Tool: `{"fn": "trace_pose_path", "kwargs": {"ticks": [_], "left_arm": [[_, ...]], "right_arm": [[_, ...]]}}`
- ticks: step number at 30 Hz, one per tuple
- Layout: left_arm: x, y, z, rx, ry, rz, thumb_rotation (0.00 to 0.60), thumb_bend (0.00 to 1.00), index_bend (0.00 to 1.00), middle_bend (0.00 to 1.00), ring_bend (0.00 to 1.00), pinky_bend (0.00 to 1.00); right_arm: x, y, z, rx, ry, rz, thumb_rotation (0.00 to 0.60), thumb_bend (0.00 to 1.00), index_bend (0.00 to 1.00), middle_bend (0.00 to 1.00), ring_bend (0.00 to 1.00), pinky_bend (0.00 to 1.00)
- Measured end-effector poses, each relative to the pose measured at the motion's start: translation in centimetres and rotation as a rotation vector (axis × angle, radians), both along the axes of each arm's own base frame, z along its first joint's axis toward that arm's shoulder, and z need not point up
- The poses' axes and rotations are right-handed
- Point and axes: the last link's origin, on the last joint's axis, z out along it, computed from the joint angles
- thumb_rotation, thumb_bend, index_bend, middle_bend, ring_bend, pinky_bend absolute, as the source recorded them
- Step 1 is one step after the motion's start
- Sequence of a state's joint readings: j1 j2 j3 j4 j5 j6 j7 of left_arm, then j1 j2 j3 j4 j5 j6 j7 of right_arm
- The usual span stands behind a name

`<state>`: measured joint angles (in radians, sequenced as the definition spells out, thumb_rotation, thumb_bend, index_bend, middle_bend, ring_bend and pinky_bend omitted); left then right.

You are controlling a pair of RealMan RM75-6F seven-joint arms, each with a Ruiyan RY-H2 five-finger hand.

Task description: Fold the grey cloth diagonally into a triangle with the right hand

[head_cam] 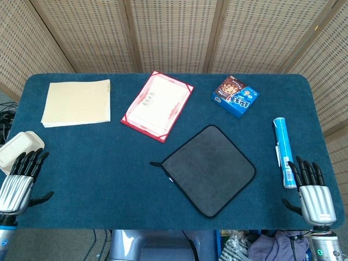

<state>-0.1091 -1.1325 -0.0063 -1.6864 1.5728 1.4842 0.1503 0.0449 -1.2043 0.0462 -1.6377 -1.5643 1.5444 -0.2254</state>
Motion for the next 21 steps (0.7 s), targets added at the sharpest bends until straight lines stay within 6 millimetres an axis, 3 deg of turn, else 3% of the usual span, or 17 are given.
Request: {"fn": "trace_pose_path", "kwargs": {"ticks": [21], "left_arm": [[-0.04,0.12,0.06,0.0,-0.006,0.001,0.6,0.12,0.0,0.0,0.0,0.0]], "right_arm": [[0.34,0.07,-0.24,0.007,0.001,0.015,0.6,0.11,0.0,0.0,0.0,0.0]]}}
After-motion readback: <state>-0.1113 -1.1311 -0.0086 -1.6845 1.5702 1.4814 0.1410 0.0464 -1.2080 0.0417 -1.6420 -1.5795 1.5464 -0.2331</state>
